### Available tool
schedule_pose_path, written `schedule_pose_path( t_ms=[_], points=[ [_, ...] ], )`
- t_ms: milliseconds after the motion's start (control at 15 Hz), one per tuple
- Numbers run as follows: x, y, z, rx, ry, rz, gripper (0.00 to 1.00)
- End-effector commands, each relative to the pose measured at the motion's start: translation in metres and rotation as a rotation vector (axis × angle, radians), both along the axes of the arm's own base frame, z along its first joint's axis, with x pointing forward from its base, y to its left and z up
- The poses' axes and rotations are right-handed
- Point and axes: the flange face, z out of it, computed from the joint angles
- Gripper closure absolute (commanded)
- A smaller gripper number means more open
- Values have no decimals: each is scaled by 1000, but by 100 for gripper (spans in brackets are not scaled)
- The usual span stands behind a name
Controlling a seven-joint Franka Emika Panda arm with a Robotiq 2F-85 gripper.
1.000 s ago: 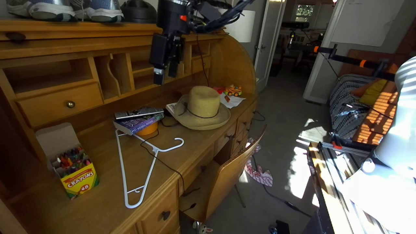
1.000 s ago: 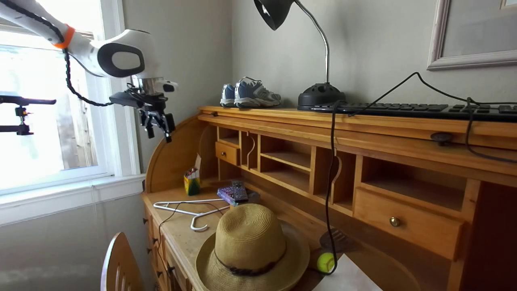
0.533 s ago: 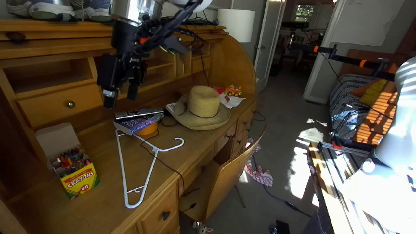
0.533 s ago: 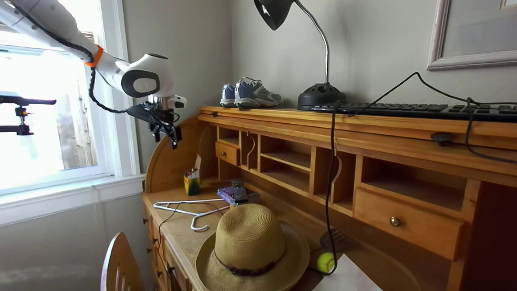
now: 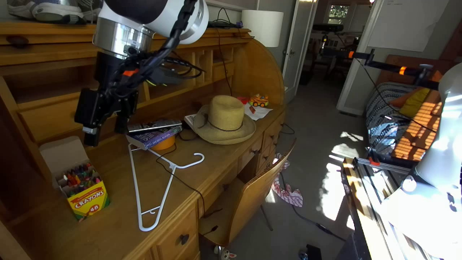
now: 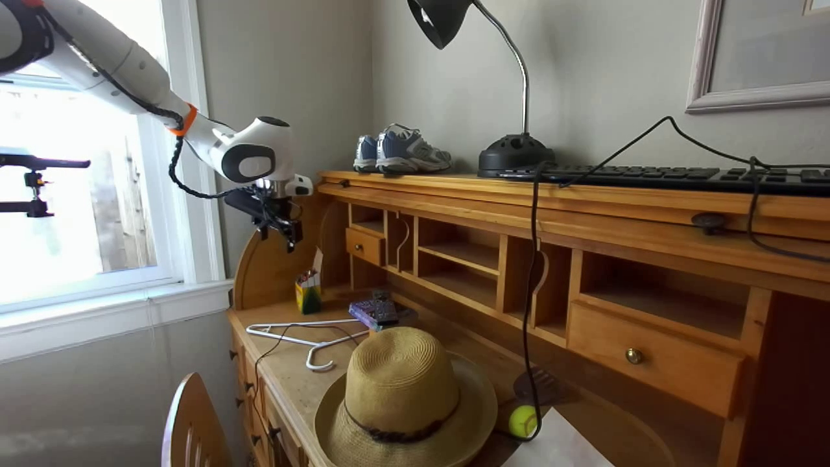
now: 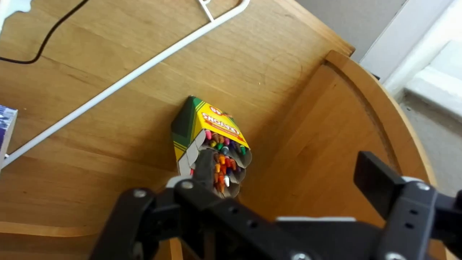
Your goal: Move the white crayon from the box to the desk
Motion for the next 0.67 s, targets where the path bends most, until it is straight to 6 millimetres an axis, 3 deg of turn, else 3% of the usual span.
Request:
schedule_pose_path(
  t_ms=[0, 267, 600],
  points=[
    [25, 1, -18, 23, 52, -114, 0],
    [33, 1, -30, 37, 116, -201, 0],
    [28, -4, -27, 34, 74, -176, 0]
  ],
)
